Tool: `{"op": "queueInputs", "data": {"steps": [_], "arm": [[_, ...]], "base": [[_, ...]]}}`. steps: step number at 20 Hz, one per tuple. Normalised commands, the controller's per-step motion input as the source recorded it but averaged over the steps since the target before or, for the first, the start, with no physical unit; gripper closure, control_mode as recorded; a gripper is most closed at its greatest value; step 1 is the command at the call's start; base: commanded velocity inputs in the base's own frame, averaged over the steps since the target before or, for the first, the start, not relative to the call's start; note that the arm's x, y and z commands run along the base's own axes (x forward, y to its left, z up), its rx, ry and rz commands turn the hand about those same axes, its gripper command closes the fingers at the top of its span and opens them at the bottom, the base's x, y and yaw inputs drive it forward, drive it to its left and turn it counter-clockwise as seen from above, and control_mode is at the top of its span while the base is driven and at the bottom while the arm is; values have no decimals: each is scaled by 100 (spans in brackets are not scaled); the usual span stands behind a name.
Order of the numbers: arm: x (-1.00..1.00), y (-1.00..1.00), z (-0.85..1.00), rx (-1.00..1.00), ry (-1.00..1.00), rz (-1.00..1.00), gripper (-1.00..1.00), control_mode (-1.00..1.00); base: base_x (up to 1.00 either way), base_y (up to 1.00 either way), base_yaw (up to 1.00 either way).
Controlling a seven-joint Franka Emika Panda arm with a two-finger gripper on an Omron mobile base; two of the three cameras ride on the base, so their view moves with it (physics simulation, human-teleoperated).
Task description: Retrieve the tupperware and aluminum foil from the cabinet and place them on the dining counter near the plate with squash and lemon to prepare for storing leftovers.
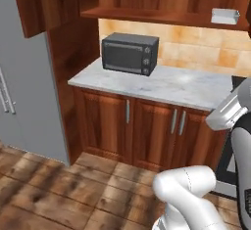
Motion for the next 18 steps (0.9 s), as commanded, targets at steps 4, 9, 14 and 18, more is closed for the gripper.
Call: {"op": "queueInputs", "data": {"steps": [4, 9, 14, 18], "arm": [[0, 0, 0, 0, 0, 0, -100, 100], [0, 0, 0, 0, 0, 0, -100, 100], [0, 0, 0, 0, 0, 0, -100, 100], [0, 0, 0, 0, 0, 0, -100, 100]], "base": [[52, 13, -52], [42, 28, -58], [53, 55, -55], [55, 59, -53]]}}
